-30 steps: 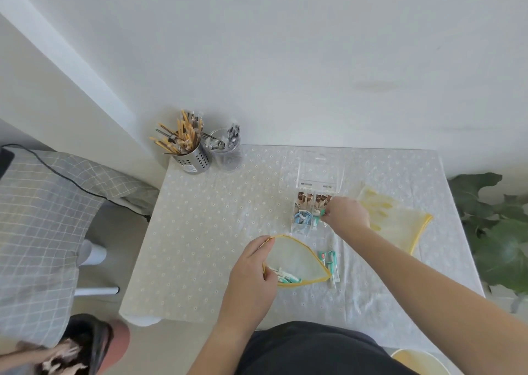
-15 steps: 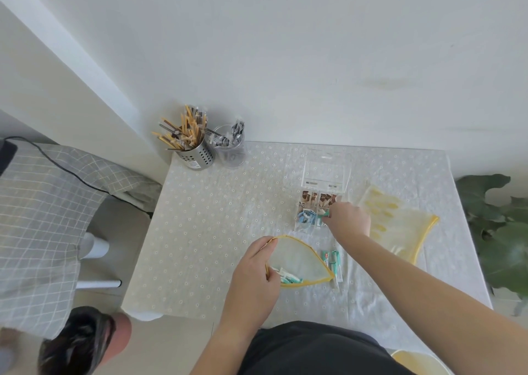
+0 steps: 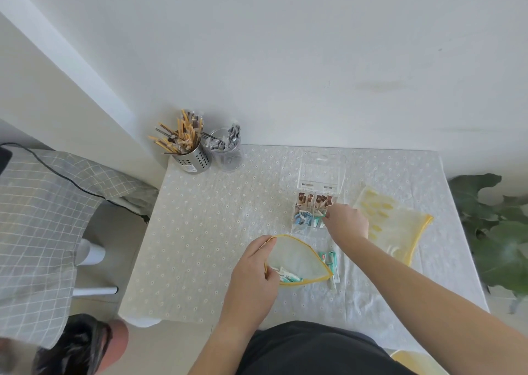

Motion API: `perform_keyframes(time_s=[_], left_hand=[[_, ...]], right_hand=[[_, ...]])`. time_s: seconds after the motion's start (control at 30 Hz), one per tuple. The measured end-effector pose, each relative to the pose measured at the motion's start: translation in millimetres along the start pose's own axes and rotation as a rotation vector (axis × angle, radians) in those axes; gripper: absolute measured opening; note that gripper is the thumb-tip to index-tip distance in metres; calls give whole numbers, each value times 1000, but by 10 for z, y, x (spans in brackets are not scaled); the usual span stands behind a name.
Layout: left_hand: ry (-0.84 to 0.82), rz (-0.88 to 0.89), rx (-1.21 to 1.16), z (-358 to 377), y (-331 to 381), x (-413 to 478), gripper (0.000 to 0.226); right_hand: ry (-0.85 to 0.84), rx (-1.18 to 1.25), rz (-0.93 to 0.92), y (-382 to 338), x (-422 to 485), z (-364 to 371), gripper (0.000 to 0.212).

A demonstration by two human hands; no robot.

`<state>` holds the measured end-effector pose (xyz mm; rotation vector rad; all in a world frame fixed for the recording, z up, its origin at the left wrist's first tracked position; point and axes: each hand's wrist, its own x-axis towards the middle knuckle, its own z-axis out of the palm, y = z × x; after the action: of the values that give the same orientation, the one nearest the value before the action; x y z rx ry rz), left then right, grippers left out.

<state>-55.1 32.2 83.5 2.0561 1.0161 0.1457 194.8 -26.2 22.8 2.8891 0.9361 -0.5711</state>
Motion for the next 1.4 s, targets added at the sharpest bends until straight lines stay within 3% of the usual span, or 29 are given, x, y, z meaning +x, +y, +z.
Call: perform_keyframes(time_s=[0.2,0.4,0.6,0.73,0.93,1.17,1.4], left_hand=[[5,11,-3,-17,21,-9,60],[-6,63,-15,-49,72,-30,61],[-15,172,-50,-79,220,-74,58],[-31,262,-44,-102,351,-120,58],[-51,378,-58,-110,503,-216,64],[-81,487,-49,-65,580,-368,66],[-100,499,-20,-37,546,-410,63]], right_hand=[[62,88,-23,90,-91,-33,25],[173,531,-109,195,-445,-398,12],[22,693,-331,155,-1201,-862,11],[-137,548,-372,52,-1425,-841,14],[-280,222,-357,-144,-1346,-467,43],[-240,-90,-396,-199,-1194,-189,35],[-179,-180,-438,-124,-1148,55,32]])
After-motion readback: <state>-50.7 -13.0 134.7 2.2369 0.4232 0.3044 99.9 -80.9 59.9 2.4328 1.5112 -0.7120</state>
